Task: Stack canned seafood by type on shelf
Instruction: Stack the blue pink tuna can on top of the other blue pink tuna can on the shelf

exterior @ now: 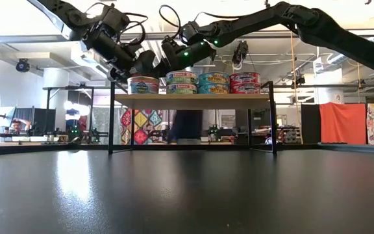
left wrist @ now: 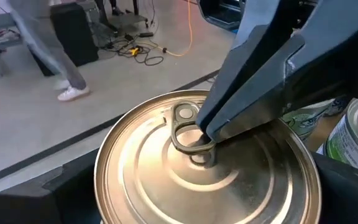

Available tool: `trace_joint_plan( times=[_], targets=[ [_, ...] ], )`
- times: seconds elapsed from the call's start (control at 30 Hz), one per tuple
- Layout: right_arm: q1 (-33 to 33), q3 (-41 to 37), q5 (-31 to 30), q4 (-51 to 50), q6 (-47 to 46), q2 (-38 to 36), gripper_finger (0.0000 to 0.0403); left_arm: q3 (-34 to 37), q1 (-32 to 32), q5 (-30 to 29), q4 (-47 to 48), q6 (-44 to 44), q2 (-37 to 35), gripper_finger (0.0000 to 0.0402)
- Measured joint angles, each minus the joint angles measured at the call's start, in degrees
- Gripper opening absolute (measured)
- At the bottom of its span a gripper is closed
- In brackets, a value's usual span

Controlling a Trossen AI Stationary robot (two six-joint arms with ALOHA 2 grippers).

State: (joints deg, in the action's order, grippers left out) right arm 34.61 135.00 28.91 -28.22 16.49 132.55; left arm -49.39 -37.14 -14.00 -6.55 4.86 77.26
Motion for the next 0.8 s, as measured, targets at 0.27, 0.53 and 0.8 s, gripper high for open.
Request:
trace_joint_plan(
  times=[0.27, 0.53, 0.8],
  targets=[
    [-0.1, 0.0, -0.1, -0.9, 0.1, 0.0, 0.0012, 0.4, -0.4, 2.7, 0.7, -2.9, -1.1, 0.04],
    [-0.7, 0.0, -1.1, -1.0, 0.1, 0.0, 0.0012, 0.4, -0.8, 3.0, 0.7, -3.9, -0.7, 0.04],
    [-0.8, -0.1, -1.0, -1.0, 0.2, 0.0, 0.0012, 0.4, -0.8, 2.7, 1.0, -3.7, -0.6, 0.0398]
  ],
)
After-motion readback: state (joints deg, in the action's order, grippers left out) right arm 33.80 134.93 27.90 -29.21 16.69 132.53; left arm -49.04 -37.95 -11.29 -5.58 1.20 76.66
